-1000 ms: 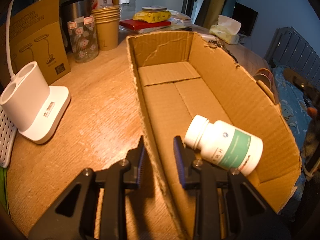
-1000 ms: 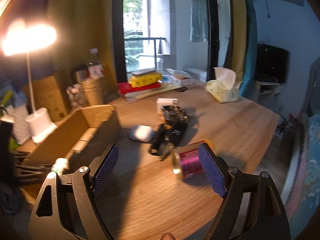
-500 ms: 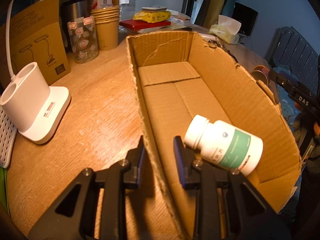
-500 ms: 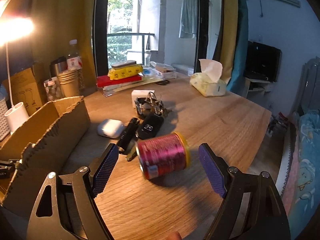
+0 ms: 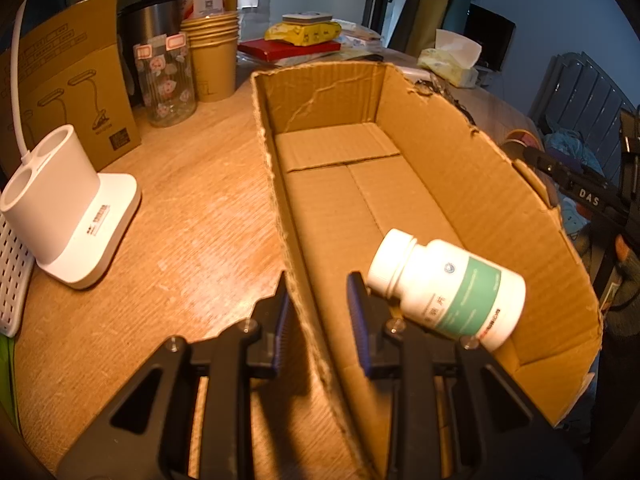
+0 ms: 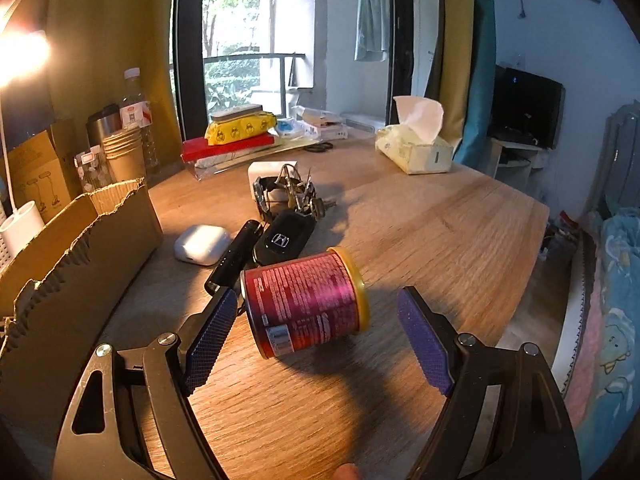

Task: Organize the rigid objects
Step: 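Close the right gripper around the red-and-gold can and lift it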

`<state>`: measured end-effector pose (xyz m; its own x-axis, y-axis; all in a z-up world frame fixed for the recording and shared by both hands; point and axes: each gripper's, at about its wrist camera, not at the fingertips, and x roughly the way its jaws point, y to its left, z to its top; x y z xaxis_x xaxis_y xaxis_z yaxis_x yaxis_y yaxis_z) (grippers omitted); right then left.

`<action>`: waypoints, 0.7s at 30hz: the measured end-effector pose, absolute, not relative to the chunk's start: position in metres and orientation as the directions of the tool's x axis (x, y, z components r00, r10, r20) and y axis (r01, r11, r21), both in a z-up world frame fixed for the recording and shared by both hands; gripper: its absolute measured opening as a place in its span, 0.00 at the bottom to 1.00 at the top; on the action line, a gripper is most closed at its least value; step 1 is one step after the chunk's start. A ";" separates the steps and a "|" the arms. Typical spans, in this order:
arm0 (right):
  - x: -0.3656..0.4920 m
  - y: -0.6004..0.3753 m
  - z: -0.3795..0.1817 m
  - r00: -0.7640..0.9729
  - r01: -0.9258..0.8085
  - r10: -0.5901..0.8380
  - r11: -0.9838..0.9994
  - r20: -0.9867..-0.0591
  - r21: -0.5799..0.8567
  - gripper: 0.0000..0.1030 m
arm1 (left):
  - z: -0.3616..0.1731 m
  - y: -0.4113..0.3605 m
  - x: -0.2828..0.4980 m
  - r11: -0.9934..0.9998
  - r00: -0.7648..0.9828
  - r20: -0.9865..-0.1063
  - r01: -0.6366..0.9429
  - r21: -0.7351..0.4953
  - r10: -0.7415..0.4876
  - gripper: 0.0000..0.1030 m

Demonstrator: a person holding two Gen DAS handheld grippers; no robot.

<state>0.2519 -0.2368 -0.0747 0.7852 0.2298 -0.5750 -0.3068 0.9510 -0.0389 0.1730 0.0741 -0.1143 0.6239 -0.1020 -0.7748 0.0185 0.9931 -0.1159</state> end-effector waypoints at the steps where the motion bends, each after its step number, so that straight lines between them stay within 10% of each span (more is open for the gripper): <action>1: 0.253 -0.237 -0.076 0.779 -0.313 0.238 0.949 -0.580 -0.032 0.82 | -0.114 0.074 0.173 0.993 0.624 -0.775 0.018 -0.116 -0.102 0.28; 17: 0.274 -0.223 -0.086 0.754 -0.325 0.223 0.944 -0.618 -0.055 0.82 | -0.114 0.074 0.173 0.993 0.624 -0.775 0.018 -0.116 -0.102 0.28; 21: 0.275 -0.221 -0.089 0.746 -0.325 0.216 0.944 -0.630 -0.061 0.68 | -0.114 0.074 0.173 0.993 0.624 -0.775 0.018 -0.116 -0.102 0.28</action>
